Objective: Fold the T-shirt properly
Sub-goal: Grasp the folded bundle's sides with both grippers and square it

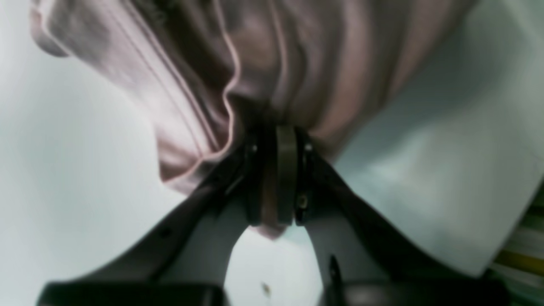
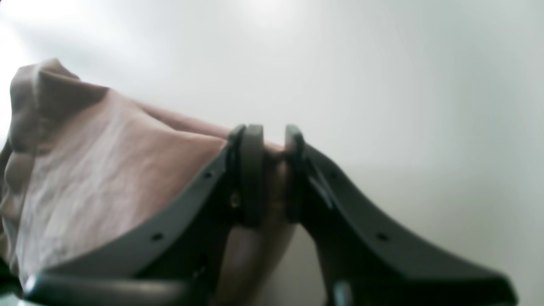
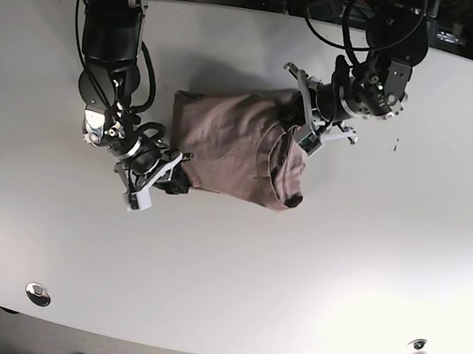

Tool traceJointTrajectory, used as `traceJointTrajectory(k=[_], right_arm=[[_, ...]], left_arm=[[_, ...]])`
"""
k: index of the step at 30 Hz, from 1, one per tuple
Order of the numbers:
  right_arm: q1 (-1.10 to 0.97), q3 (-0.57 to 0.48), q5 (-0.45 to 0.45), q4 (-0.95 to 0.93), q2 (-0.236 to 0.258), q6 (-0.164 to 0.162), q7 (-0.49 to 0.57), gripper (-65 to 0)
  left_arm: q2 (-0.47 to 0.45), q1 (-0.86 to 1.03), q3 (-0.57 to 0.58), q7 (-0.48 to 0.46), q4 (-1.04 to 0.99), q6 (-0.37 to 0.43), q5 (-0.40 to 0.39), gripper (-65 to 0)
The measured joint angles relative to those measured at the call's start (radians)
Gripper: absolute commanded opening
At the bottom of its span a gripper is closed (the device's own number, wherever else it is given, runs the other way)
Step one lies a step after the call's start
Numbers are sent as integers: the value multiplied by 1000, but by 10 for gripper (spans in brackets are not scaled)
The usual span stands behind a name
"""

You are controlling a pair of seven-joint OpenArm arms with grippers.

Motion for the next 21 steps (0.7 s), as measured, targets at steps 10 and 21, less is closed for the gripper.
traceJointTrajectory(k=[10, 21], right_arm=[[-166, 44, 0, 177, 49, 11, 8, -595], [-295, -62, -18, 346, 35, 0, -11, -595]], left_arm=[[-64, -415, 9, -139, -506, -15, -24, -615], [-80, -566, 5, -164, -489, 4, 3, -490]])
